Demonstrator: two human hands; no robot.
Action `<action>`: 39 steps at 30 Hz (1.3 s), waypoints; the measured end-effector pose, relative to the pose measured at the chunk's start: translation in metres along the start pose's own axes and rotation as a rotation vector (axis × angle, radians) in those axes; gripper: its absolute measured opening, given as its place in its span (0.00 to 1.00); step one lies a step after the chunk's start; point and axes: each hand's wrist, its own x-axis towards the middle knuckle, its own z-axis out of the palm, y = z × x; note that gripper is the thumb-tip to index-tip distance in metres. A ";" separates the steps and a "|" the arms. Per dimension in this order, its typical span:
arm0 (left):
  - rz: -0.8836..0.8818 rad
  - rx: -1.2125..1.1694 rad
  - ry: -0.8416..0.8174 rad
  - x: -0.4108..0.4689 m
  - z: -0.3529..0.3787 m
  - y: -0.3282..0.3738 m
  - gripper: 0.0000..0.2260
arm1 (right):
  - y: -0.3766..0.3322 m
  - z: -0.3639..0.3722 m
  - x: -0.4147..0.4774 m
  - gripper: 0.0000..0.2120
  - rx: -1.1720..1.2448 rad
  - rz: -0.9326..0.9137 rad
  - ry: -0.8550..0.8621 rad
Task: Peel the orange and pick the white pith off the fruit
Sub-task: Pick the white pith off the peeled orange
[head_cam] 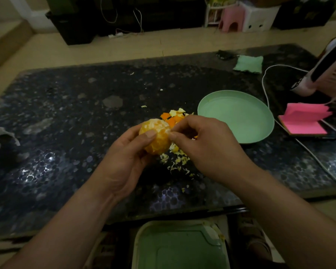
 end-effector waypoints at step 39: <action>0.166 0.212 0.042 -0.003 -0.003 -0.003 0.27 | 0.002 0.007 -0.001 0.04 -0.196 -0.237 0.115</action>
